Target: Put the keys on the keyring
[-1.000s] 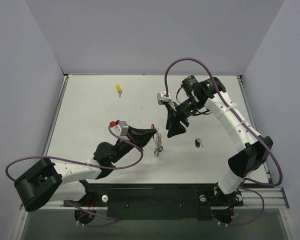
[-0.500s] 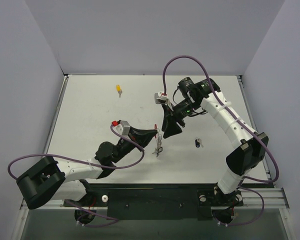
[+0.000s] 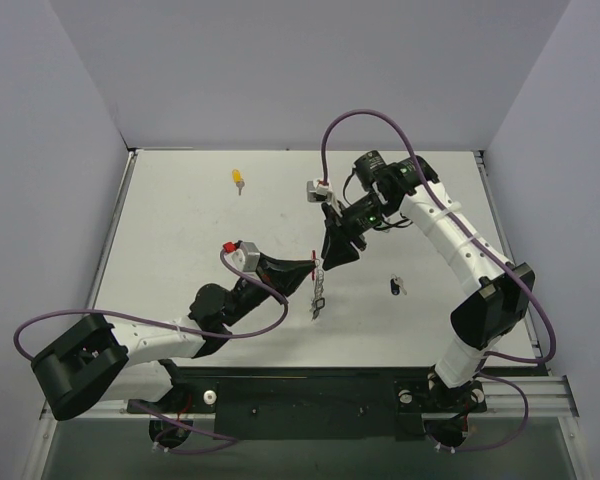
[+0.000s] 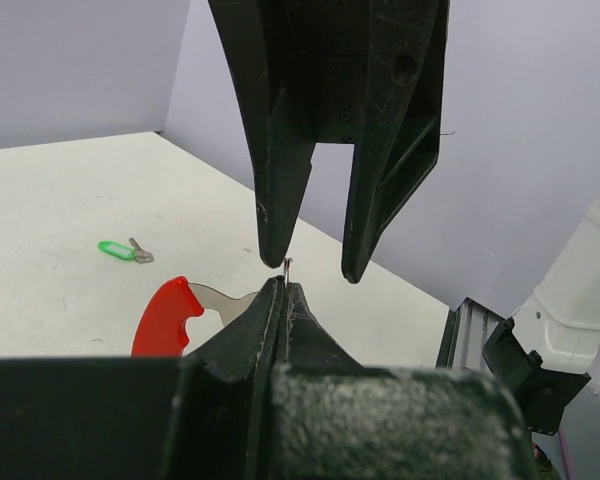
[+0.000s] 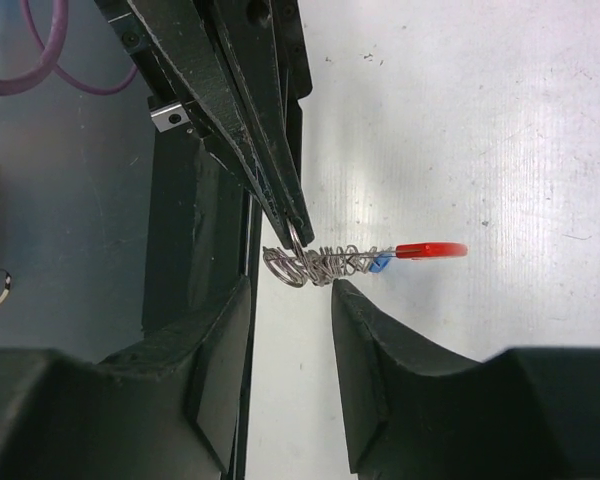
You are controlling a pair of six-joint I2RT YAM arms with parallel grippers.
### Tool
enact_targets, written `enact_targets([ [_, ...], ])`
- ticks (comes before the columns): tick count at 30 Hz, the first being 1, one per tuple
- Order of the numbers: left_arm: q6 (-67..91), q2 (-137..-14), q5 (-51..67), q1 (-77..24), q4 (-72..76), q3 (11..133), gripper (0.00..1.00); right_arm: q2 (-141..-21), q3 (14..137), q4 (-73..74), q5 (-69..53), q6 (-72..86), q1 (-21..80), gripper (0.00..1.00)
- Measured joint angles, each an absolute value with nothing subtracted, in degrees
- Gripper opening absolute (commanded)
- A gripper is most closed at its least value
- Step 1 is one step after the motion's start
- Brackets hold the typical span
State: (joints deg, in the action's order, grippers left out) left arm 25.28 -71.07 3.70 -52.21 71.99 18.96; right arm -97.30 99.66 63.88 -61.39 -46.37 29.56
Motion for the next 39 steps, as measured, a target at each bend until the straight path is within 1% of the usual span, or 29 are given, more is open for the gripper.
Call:
enact_targets([
  [4, 25.28, -70.91, 3.73, -52.21, 72.03, 18.98, 0.00, -97.30, 99.66, 63.51, -61.25, -45.87, 30.52, 0.21],
  [14, 25.30, -70.70, 4.36, -52.47, 72.27, 18.98, 0.00, -97.30, 99.66, 63.18, -60.80, -46.00, 31.62, 0.10],
  [16, 25.32, -70.63, 4.54, -52.47, 72.29, 18.98, 0.00, -97.30, 99.66, 63.18, -60.82, -46.13, 31.66, 0.06],
  [17, 25.32, -70.63, 4.58, -52.49, 72.29, 18.98, 0.00, -97.30, 99.66, 63.18, -60.80, -46.26, 31.66, 0.00],
  [22, 25.52, -70.63, 4.75, -52.47, 72.44, 18.98, 0.00, -97.30, 99.66, 63.20, -60.80, -46.78, 31.73, 0.00],
  [24, 25.56, -70.63, 4.75, -52.47, 72.44, 18.98, 0.00, -97.30, 99.63, 63.26, -60.77, -46.98, 31.77, 0.03],
  [27, 25.71, -70.63, 4.78, -52.49, 72.40, 18.98, 0.00, -97.30, 99.63, 63.31, -60.66, -46.98, 31.88, 0.11],
  [28, 25.71, -70.63, 4.78, -52.49, 72.44, 18.98, 0.00, -97.30, 99.63, 63.31, -60.71, -46.94, 31.92, 0.11],
  [30, 25.71, -70.63, 4.78, -52.49, 72.49, 18.98, 0.00, -97.30, 99.63, 63.33, -60.73, -46.92, 32.16, 0.10],
  [34, 25.71, -70.63, 4.82, -52.58, 72.53, 18.98, 0.00, -97.30, 99.63, 63.33, -60.80, -47.13, 32.36, 0.00],
  [39, 25.71, -70.63, 4.80, -52.58, 72.49, 18.98, 0.00, -97.30, 99.66, 63.57, -60.82, -47.62, 32.36, 0.00],
])
